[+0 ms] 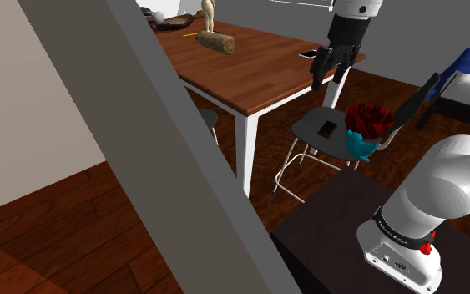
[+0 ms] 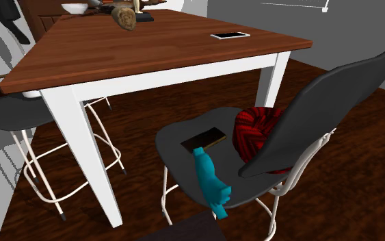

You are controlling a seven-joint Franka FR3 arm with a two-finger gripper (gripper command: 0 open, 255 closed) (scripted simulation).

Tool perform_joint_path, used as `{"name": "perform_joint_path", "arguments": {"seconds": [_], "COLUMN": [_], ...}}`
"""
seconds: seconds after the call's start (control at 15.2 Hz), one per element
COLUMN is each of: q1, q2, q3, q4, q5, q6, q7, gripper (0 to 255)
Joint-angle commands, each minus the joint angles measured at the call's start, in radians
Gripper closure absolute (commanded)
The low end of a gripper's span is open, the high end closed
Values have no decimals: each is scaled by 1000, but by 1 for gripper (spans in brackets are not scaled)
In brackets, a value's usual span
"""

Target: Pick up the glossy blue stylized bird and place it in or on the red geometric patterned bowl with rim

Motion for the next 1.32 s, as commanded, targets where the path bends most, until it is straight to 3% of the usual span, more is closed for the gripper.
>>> {"name": "perform_joint_path", "arguments": {"seconds": [0.0,0.66,1.25], "q1": [0,-70,-165], "q2": [0,-41,46], "q3": [0,-168,-344], "q4": [0,-233,-355], "q5": [0,-136,-295], "q6": [0,133,304], "q7": [0,-205,-391], "gripper": [0,0,0]}}
